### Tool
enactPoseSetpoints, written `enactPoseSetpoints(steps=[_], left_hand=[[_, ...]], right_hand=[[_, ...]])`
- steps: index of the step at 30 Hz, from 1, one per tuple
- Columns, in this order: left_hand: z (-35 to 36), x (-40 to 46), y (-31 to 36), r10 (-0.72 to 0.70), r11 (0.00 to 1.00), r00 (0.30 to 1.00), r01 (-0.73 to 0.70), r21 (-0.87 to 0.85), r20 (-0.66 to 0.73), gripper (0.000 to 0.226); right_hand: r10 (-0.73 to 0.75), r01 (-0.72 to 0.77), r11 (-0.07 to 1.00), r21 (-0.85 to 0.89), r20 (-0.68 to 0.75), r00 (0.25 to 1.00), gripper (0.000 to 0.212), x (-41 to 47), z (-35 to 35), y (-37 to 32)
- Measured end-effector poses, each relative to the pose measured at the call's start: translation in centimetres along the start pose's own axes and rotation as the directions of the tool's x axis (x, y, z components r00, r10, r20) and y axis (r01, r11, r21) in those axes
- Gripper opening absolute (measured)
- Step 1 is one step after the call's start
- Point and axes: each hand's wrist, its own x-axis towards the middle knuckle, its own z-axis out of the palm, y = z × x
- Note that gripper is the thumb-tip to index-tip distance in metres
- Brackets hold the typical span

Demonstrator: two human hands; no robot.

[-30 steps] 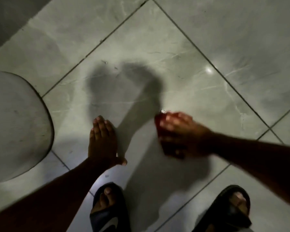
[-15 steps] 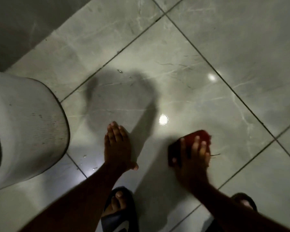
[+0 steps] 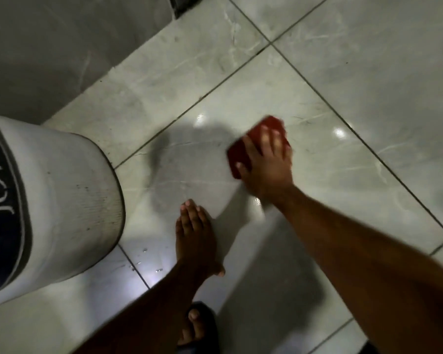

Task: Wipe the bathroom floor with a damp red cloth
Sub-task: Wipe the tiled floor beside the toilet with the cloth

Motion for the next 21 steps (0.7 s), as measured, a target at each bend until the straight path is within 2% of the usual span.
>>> enactPoseSetpoints(steps=[1, 2, 3, 4, 5, 6, 7, 8, 9, 10, 11, 12, 13, 14, 15, 16, 17, 18, 19, 20, 21], left_hand=[[-0.3, -0.1, 0.2, -0.006, 1.000, 1.000, 0.006, 0.001, 0.010, 0.157], [-0.5, -0.1, 0.3, -0.009, 1.000, 1.000, 0.009, -0.001, 0.016, 0.156], [-0.6, -0.1, 0.2, -0.007, 1.000, 1.000, 0.007, 0.001, 0.015, 0.156], [-0.6, -0.1, 0.2, 0.001, 1.000, 1.000, -0.001, 0.003, 0.010, 0.157], [-0.6, -0.2, 0.2, 0.008, 1.000, 1.000, -0.008, 0.001, 0.005, 0.158], [-0.6, -0.3, 0.1, 0.016, 1.000, 1.000, -0.016, -0.007, 0.002, 0.159], [-0.5, -0.2, 0.1, 0.024, 1.000, 1.000, -0.024, -0.008, -0.014, 0.160], [-0.4, -0.1, 0.0, 0.028, 1.000, 0.999, -0.028, 0.004, -0.040, 0.161], [-0.2, -0.1, 0.0, 0.032, 0.999, 0.998, -0.031, 0.020, -0.053, 0.162], [0.0, 0.0, 0.1, 0.034, 0.999, 0.998, -0.033, 0.029, -0.052, 0.162], [0.1, 0.1, 0.1, 0.036, 0.999, 0.998, -0.035, 0.031, -0.044, 0.163], [0.2, 0.1, 0.1, 0.039, 0.999, 0.999, -0.038, 0.028, -0.034, 0.163], [0.3, 0.2, 0.1, 0.038, 0.999, 0.999, -0.037, 0.023, -0.027, 0.164], [0.3, 0.3, 0.1, 0.033, 0.999, 0.999, -0.033, 0.024, -0.023, 0.165], [0.3, 0.4, 0.1, 0.031, 0.999, 0.999, -0.030, 0.030, -0.024, 0.165], [0.4, 0.5, 0.2, 0.034, 0.999, 0.999, -0.033, 0.039, -0.027, 0.166], [0.5, 0.4, 0.1, 0.035, 0.998, 0.999, -0.033, 0.048, -0.025, 0.166], [0.5, 0.3, -0.1, 0.031, 0.998, 0.999, -0.030, 0.057, -0.021, 0.166], [0.6, 0.4, -0.2, 0.036, 0.997, 0.999, -0.035, 0.065, -0.026, 0.166], [0.7, 0.5, -0.1, 0.038, 0.997, 0.999, -0.036, 0.067, -0.030, 0.166], [0.7, 0.4, 0.0, 0.031, 0.998, 0.999, -0.029, 0.060, -0.030, 0.166]], right_hand=[[0.132, -0.132, 0.991, 0.027, 0.005, 0.991, 0.069, -3.9, 0.5, 1.3], [0.171, -0.171, 0.985, 0.006, 0.013, 0.985, 0.068, -8.3, 1.1, 2.8], [0.080, -0.078, 0.995, -0.058, 0.036, 0.996, 0.066, -12.7, 1.6, 4.3], [-0.144, 0.158, 0.979, -0.132, 0.110, 0.983, 0.062, -16.8, 1.5, 6.2], [-0.418, 0.462, 0.868, -0.183, 0.235, 0.878, 0.057, -19.5, 1.0, 9.3], [-0.609, 0.688, 0.705, -0.171, 0.352, 0.711, 0.051, -20.6, 0.0, 13.3], [-0.676, 0.790, 0.589, -0.172, 0.430, 0.598, 0.046, -20.3, -1.5, 16.9], [-0.674, 0.796, 0.565, -0.219, 0.435, 0.597, 0.045, -19.0, -2.8, 19.8], [-0.594, 0.699, 0.658, -0.279, 0.379, 0.710, 0.049, -17.3, -3.9, 21.9], [-0.425, 0.502, 0.812, -0.299, 0.288, 0.858, 0.057, -15.4, -4.5, 22.9], [-0.171, 0.218, 0.940, -0.264, 0.192, 0.966, 0.065, -13.5, -4.5, 22.5], [0.094, -0.069, 0.979, -0.191, 0.125, 0.988, 0.071, -11.7, -4.2, 20.9], [0.290, -0.282, 0.954, -0.106, 0.071, 0.954, 0.075, -10.1, -3.6, 18.2], [0.391, -0.390, 0.920, -0.046, 0.035, 0.920, 0.077, -9.0, -2.9, 15.0], [0.397, -0.397, 0.918, -0.014, -0.013, 0.918, 0.077, -8.3, -2.0, 11.7], [0.309, -0.310, 0.951, -0.010, -0.061, 0.949, 0.075, -8.6, -0.7, 8.8], [0.143, -0.143, 0.990, 0.001, -0.077, 0.987, 0.070, -10.1, 0.8, 6.3], [-0.096, 0.096, 0.995, 0.005, -0.046, 0.994, 0.064, -12.8, 2.5, 4.4], [-0.350, 0.354, 0.935, -0.036, 0.075, 0.934, 0.060, -16.6, 3.5, 3.7], [-0.532, 0.560, 0.826, -0.069, 0.234, 0.814, 0.058, -20.2, 3.9, 4.6], [-0.661, 0.727, 0.682, -0.082, 0.357, 0.660, 0.056, -22.7, 3.9, 7.3]])
